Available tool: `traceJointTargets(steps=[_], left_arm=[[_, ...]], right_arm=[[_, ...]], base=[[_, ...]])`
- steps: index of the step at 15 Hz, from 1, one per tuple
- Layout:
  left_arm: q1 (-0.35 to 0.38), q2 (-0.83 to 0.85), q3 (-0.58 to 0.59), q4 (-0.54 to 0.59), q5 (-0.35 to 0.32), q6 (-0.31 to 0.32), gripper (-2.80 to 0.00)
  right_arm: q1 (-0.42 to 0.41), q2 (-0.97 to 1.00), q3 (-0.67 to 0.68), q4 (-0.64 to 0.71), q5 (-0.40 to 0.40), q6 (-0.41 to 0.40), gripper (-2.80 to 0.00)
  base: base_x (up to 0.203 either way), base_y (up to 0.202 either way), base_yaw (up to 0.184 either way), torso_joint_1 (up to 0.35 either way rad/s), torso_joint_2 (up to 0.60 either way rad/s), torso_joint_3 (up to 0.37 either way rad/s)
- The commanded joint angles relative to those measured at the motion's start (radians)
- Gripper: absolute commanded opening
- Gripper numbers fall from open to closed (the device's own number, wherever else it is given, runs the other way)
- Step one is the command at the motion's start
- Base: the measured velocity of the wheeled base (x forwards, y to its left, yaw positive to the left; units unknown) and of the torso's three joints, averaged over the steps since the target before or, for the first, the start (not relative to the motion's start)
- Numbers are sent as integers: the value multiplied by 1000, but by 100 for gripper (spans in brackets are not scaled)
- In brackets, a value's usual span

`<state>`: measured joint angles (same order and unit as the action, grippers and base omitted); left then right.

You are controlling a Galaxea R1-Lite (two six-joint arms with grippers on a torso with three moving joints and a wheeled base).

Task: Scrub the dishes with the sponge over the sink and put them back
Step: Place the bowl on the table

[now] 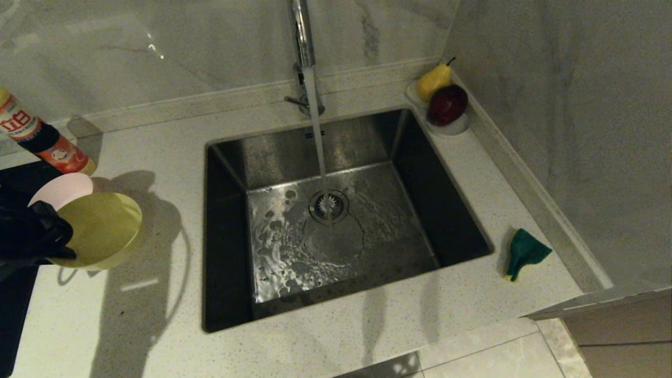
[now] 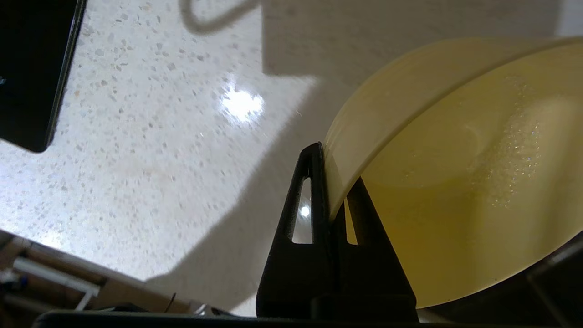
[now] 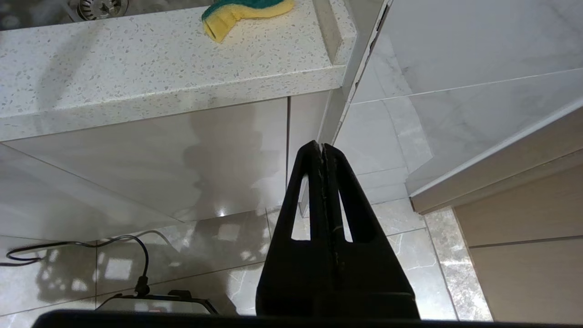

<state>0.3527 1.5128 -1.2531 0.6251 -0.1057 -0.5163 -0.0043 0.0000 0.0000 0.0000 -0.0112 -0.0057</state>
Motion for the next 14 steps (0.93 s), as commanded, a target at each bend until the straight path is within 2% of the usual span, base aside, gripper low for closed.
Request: traceJointTargets(steps=[1,7,14], left_arm=[[15,89,15,-37,-3,-8,-280],[31,156,87,-194,-1,-13,-280],[64,146,67,-216,-3,-1,-280]], right_arm=[[0,2,0,0,-1,0,-280],[0,0,0,0,0,0,-280],[0,1,0,0,0,0,-280]], base=[[0,0,0,0,0,0],[0,0,0,0,0,0],[0,0,0,0,0,0]])
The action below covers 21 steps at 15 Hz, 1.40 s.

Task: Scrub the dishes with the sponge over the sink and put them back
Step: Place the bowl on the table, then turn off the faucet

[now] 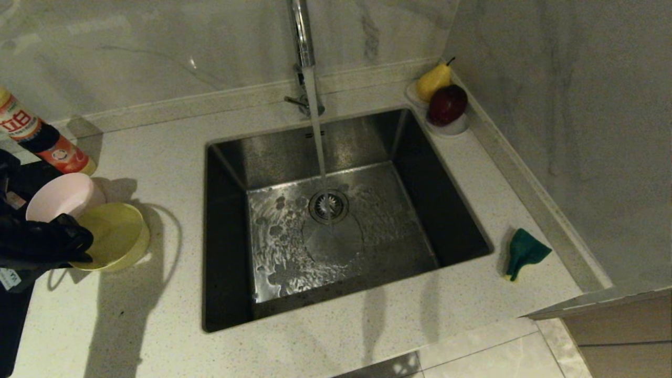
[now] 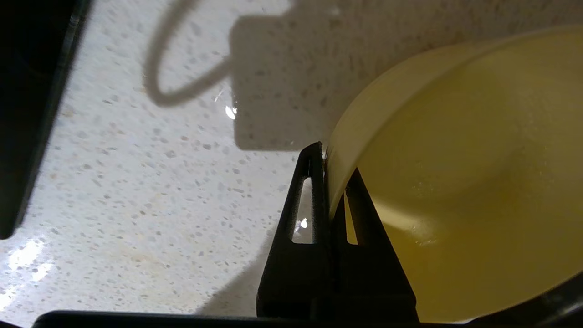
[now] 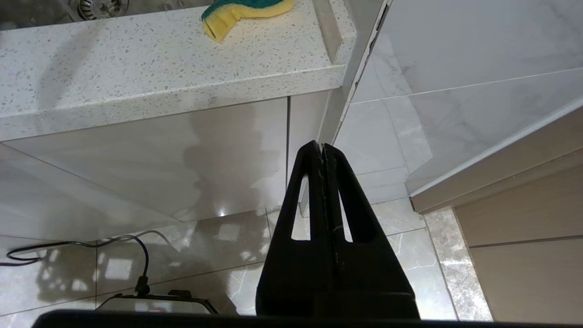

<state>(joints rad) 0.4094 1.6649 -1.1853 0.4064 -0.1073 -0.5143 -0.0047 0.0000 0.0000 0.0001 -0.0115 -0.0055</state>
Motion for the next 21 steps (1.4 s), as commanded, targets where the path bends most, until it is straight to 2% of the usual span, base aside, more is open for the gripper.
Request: traceJointTargets(steps=[1,11,12,18,21], left_arm=[[9,-19,-1,-2,-3,-3,-280],[9,-31,55,-9,3,33,-280],[11,-33,50,-9,3,33,0],[19,-84,0,-7,-2,26,0],[18,-164,-106,31,-7,20,0]], right_arm=[[0,1,0,0,-1,-1,-280],[0,1,0,0,0,-1,-280],[0,2,0,0,-1,-1,-280],[0,2,0,0,-1,-1,-280],[0,2,0,0,1,-1,-280]], base=[[0,0,0,0,0,0],[0,0,0,0,0,0],[0,0,0,0,0,0],[0,0,0,0,0,0],[0,0,0,0,0,0]])
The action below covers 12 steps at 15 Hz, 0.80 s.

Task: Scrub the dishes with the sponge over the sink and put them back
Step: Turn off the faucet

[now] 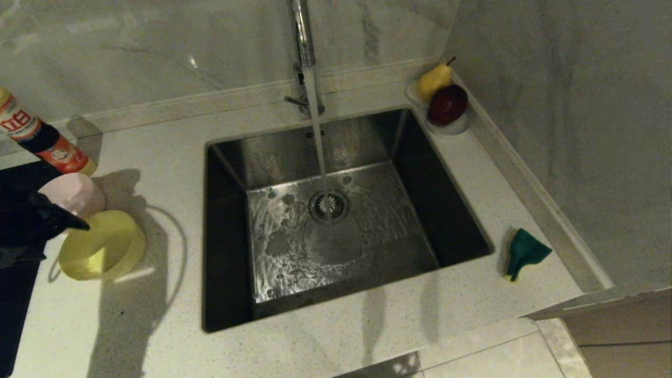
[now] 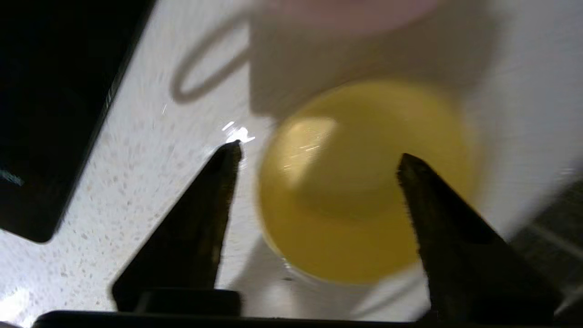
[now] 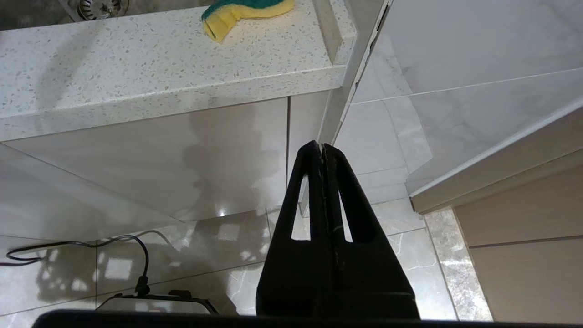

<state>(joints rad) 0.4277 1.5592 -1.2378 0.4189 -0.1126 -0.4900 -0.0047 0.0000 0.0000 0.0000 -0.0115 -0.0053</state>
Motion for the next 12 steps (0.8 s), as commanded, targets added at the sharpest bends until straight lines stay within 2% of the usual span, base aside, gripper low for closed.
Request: traceJointTargets(steps=[1,3,4,5,7,9,10,12], left_arm=[[-1,-91,-98,47,-3,-3,0],[-2,-156,-200,101,-35,0,0],[-2,-179,-245,122,-73,1,-280],[-4,-195,-293,147,-135,1,-280],[-8,-218,-344,154,-320,0,-280],[-23,-207,-366,110,-529,-5,-280],[-48,-176,-369,70,-576,-8,-280],[-141,-98,-370,-12,-594,-7,-280]], right_arm=[[0,2,0,0,-1,-1,-280],[0,0,0,0,-1,-1,-280],[0,2,0,0,-1,-1,-280],[0,0,0,0,0,-1,-280],[0,0,0,0,1,-1,-280],[0,0,0,0,0,-1,-280],[0,1,0,0,-1,-1,-280],[0,0,0,0,0,-1,-280]], base=[[0,0,0,0,0,0],[0,0,0,0,0,0],[0,0,0,0,0,0],[0,0,0,0,0,0],[0,0,0,0,0,0],[0,0,0,0,0,0],[0,0,0,0,0,0],[0,0,0,0,0,0]])
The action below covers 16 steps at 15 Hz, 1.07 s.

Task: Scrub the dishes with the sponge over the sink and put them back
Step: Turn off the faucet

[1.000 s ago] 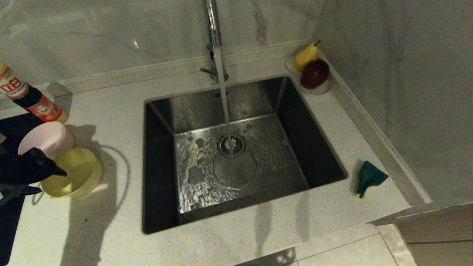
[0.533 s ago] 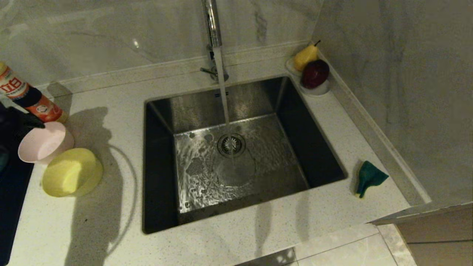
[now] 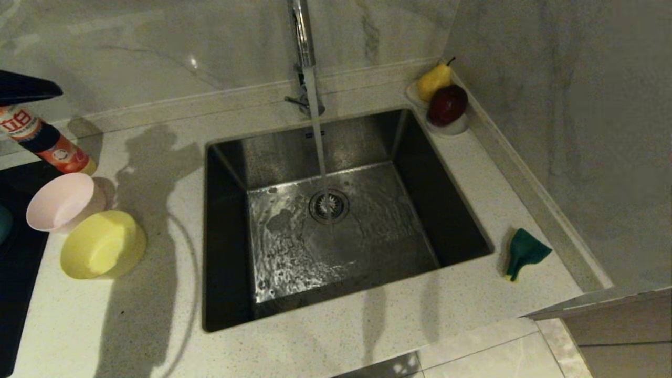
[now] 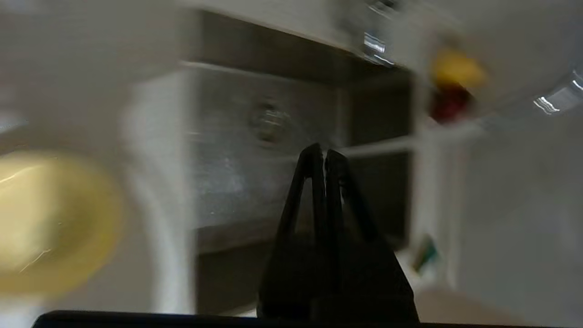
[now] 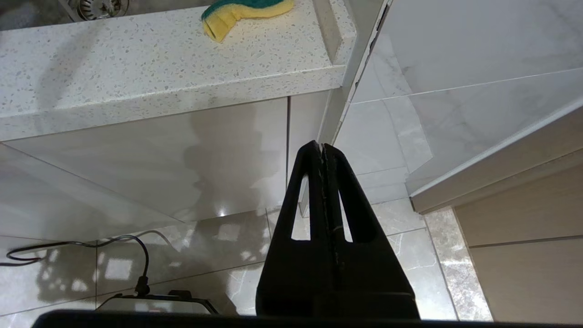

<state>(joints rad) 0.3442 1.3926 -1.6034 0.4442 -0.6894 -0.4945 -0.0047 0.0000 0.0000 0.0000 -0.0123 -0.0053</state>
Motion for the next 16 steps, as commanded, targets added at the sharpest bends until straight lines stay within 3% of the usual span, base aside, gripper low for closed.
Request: traceJointTargets(steps=[1,3,6,11,14,16], left_arm=[[-95,106,-8,-70,-12,-2,-280],[-193,168,-15,-129,39,-1,-280],[-330,244,-16,-189,195,-4,-280],[-496,327,-21,-204,207,-24,-280],[-546,380,-22,-292,208,-150,-280],[-563,417,-12,-356,210,-191,-280]], right_arm=[[0,2,0,0,1,-1,-280],[0,2,0,0,0,-1,-280],[0,2,0,0,1,-1,-280],[0,2,0,0,2,-1,-280],[0,2,0,0,1,-1,-280],[0,2,0,0,2,-1,-280]], base=[[0,0,0,0,0,0],[0,0,0,0,0,0],[0,0,0,0,0,0],[0,0,0,0,0,0],[0,0,0,0,0,0],[0,0,0,0,0,0]])
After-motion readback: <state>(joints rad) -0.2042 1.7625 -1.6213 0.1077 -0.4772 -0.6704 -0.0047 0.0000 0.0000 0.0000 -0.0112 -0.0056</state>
